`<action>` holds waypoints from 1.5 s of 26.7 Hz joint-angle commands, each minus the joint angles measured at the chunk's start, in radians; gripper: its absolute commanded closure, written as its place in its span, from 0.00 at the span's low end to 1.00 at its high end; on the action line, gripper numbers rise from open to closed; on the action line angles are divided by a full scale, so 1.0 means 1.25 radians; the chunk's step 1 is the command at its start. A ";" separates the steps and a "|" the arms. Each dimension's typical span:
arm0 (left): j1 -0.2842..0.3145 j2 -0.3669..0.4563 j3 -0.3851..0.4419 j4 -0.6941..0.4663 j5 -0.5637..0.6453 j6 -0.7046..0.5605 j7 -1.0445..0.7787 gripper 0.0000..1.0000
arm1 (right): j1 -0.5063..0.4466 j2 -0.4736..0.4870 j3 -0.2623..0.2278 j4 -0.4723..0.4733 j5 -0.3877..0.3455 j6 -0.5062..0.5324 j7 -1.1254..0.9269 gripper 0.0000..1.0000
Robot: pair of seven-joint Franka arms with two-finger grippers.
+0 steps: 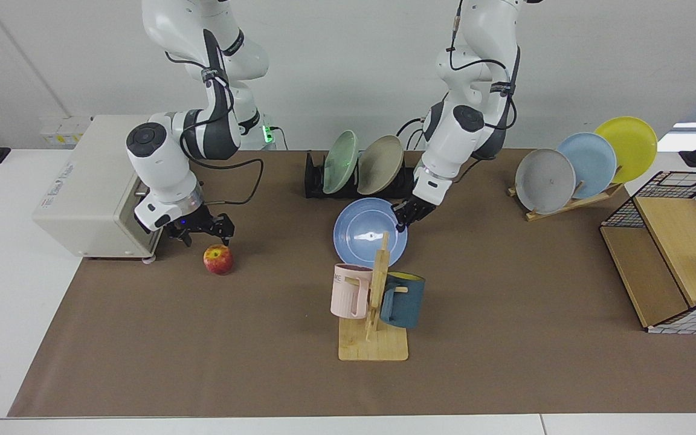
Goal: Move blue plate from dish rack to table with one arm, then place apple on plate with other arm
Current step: 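Lift the blue plate out and lower it onto the table, then release the blue plate and withdraw the left gripper toward rest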
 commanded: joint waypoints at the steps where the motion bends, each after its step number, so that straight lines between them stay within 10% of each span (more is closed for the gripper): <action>1: -0.009 0.007 0.008 -0.007 -0.010 0.031 0.015 1.00 | -0.001 0.044 0.004 -0.005 -0.018 0.067 0.016 0.00; 4: -0.010 0.008 0.008 -0.007 -0.001 0.028 0.016 1.00 | -0.002 0.073 0.004 -0.003 -0.018 0.101 0.016 0.00; 8: -0.013 0.008 0.009 -0.007 0.019 0.020 0.028 0.24 | 0.002 0.103 0.004 -0.003 -0.018 0.129 0.017 0.00; 11: -0.013 0.008 0.009 -0.007 0.024 0.020 0.027 0.00 | 0.002 0.113 0.004 -0.003 -0.018 0.137 0.017 0.00; 22: 0.001 -0.003 0.052 0.050 0.185 -0.104 0.028 0.00 | 0.002 0.130 0.005 -0.004 -0.018 0.138 0.026 0.01; 27: 0.016 -0.043 0.079 0.118 0.287 -0.278 0.044 0.00 | 0.003 0.130 0.005 -0.004 -0.018 0.138 0.030 0.79; 29: 0.020 -0.060 0.084 0.139 0.294 -0.341 0.077 0.00 | 0.003 0.130 0.005 -0.003 -0.019 0.137 0.030 0.95; 40: 0.028 -0.084 0.231 0.344 0.283 -0.643 0.297 0.00 | 0.024 0.111 0.003 0.040 -0.018 0.067 0.050 1.00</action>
